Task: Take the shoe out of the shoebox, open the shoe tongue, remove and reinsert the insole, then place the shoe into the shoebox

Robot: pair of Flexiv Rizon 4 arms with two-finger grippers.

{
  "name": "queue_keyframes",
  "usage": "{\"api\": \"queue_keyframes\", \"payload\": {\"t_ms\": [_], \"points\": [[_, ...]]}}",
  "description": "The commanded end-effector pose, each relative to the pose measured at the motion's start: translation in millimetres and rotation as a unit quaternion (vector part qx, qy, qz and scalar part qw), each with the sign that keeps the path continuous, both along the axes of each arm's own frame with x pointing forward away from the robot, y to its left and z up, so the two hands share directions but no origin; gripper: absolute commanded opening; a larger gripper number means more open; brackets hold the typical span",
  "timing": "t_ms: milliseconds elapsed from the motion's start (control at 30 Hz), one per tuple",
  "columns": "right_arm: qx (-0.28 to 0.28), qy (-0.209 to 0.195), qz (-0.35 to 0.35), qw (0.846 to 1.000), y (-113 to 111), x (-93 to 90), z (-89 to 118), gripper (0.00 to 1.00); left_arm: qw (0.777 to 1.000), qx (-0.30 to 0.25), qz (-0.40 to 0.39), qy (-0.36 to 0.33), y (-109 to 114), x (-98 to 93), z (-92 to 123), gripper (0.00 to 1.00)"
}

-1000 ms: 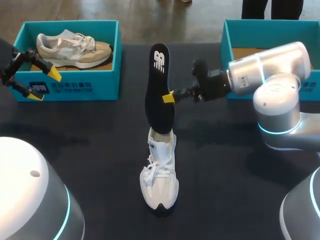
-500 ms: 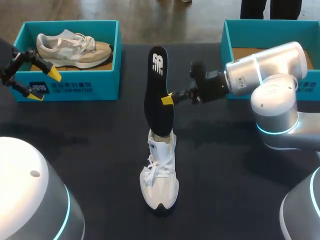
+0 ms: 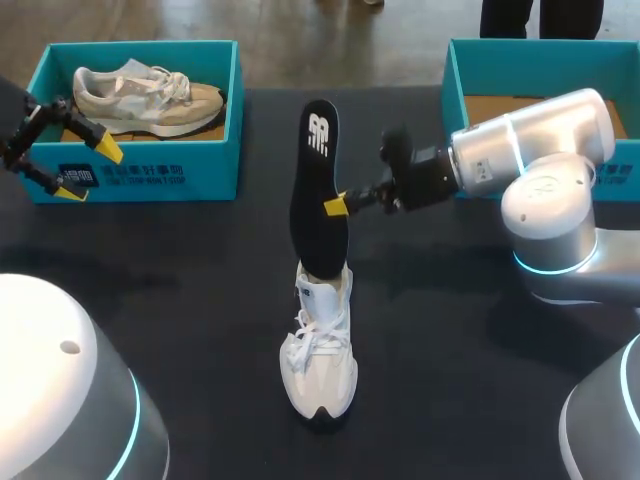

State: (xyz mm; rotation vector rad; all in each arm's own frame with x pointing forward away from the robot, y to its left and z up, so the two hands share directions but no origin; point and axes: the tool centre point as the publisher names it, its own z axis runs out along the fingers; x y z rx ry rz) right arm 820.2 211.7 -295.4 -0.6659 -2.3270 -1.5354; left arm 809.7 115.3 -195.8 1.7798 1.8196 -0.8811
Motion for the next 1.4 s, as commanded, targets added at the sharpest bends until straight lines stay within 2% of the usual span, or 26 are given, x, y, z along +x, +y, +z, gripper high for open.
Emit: {"api": "queue_keyframes", "payload": {"t_ms": [33,533,1400], "points": [[-0.003,0.004,-0.001,1.000,2,0.2,-3,0.00,1.000,0.001,0.000,-0.001,0,0.0,0,1.00],[0.001,-0.006,-0.001,1.000,0,-9.9,-5,0.00,1.000,0.001,0.000,-0.001,0,0.0,0,1.00],[0.003,0.021,0.010,1.000,-3,-15.4,-22,0.00,1.000,0.001,0.000,-0.001,0,0.0,0,1.00]]}}
